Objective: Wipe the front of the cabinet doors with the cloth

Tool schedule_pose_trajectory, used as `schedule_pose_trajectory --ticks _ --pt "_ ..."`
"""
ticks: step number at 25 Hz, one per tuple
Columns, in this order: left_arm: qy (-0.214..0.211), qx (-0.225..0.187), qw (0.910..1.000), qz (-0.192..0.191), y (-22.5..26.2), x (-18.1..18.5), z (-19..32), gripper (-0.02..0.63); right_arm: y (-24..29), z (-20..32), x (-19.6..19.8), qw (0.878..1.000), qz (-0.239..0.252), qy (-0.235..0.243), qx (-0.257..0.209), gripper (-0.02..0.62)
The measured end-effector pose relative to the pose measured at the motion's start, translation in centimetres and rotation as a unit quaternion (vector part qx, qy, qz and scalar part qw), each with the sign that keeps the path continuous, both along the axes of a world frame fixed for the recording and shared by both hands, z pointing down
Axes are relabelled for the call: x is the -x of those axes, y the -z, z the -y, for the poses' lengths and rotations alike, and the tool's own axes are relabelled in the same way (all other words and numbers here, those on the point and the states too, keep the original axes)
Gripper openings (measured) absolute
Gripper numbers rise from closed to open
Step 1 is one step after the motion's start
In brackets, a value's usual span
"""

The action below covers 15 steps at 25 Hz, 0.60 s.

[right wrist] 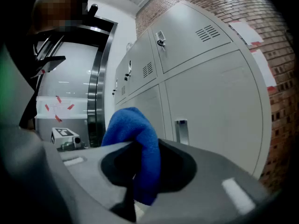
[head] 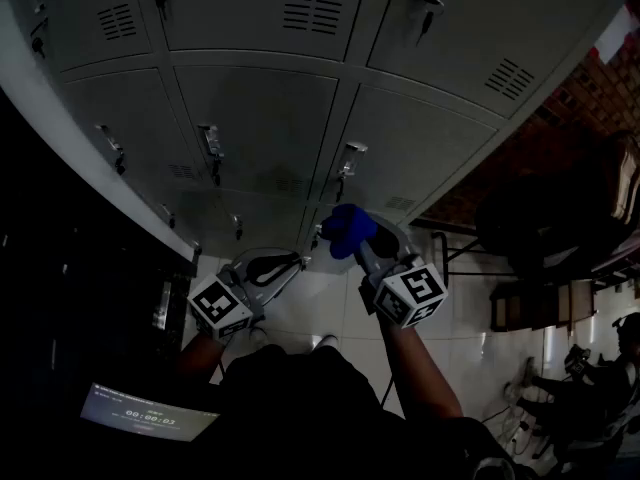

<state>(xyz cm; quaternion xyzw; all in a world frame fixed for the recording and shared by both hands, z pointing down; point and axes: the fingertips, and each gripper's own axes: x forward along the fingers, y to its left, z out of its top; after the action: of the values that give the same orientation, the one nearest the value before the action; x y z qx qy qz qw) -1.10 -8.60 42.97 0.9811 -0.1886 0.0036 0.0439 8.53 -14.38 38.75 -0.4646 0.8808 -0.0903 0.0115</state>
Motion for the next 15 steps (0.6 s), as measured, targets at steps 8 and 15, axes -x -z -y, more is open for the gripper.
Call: schedule_pose_trajectory --ticks 8,15 --pt "0.002 0.008 1.0 0.002 -0.9 1.4 0.1 0.021 6.2 5.4 -1.5 0.998 -0.024 -0.048 -0.035 0.069" --pt "0.007 0.016 0.9998 0.003 -1.2 1.9 0.3 0.021 9.9 9.7 -1.2 0.995 -0.065 -0.062 -0.037 0.069"
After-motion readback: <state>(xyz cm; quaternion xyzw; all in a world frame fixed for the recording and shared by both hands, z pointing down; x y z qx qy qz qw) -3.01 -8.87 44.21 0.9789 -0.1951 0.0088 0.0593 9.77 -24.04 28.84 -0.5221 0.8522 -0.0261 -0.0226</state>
